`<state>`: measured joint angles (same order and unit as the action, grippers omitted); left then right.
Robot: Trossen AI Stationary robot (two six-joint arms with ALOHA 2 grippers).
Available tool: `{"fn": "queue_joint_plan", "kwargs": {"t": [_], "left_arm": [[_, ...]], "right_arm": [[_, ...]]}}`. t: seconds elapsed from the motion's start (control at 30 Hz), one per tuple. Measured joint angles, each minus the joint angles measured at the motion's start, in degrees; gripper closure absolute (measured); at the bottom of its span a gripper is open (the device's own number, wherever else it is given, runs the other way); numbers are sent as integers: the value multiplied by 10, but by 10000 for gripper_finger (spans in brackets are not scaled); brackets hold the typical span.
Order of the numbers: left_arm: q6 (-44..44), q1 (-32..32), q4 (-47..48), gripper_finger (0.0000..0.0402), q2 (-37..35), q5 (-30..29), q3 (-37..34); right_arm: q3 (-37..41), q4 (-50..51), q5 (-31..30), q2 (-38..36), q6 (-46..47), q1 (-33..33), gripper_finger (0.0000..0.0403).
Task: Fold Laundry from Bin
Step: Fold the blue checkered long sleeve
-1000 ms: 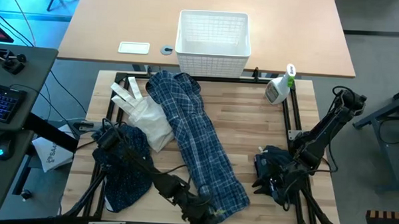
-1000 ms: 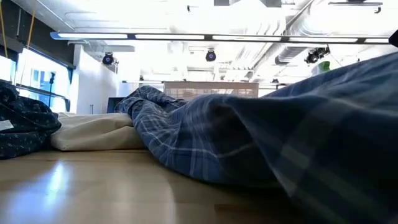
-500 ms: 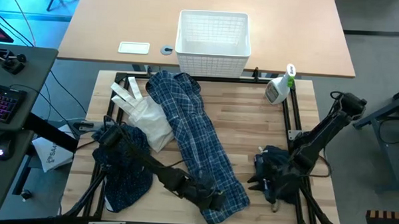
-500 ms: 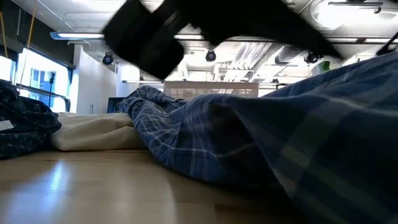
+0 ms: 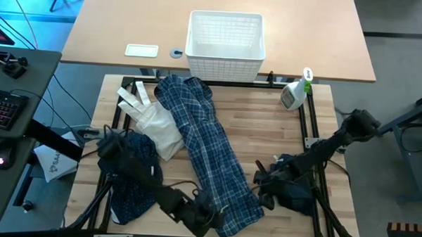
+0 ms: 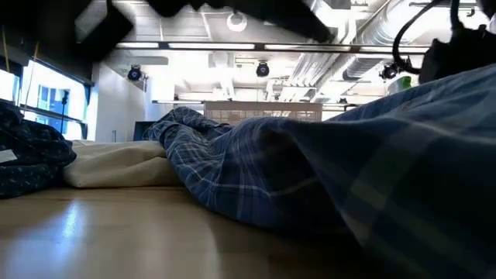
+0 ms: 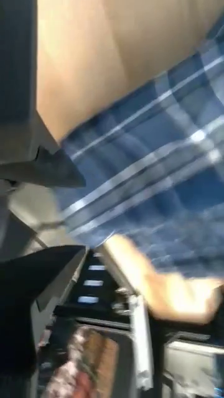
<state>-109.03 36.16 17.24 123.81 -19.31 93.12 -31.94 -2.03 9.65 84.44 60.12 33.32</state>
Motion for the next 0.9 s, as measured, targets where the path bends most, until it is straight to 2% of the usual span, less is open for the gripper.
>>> {"fn": "queue_joint_plan", "kwargs": {"t": [0.13, 0.27, 0.37, 0.5, 0.53, 0.6, 0.7, 0.8, 0.9], "left_arm": [[-13, -9, -115, 210, 47, -51, -30], [84, -30, -229, 209, 75, -59, -34], [171, -46, -295, 252, 75, -41, -34], [239, -60, -306, 353, 38, -5, -33], [250, -62, -304, 376, 24, 1, -33], [269, -62, -310, 391, -3, 6, -31], [308, -54, -309, 378, -53, -1, -29], [356, -46, -276, 376, -91, -11, -27], [377, -40, -206, 378, -99, -33, -27]], "right_arm": [[0, -106, 15, 65, 0, 0, 121], [0, -188, 17, 102, -6, 0, 165], [-1, -192, 12, 89, -24, 0, 240], [-2, -171, 17, 22, -21, -6, 369], [-2, -167, 22, -4, -19, -8, 385], [-10, -152, 32, -62, 7, -9, 385], [-31, -112, 34, -147, 39, -10, 377], [-39, -53, -20, -203, 26, -4, 394], [-39, 74, -72, -207, 15, 0, 396]]}}
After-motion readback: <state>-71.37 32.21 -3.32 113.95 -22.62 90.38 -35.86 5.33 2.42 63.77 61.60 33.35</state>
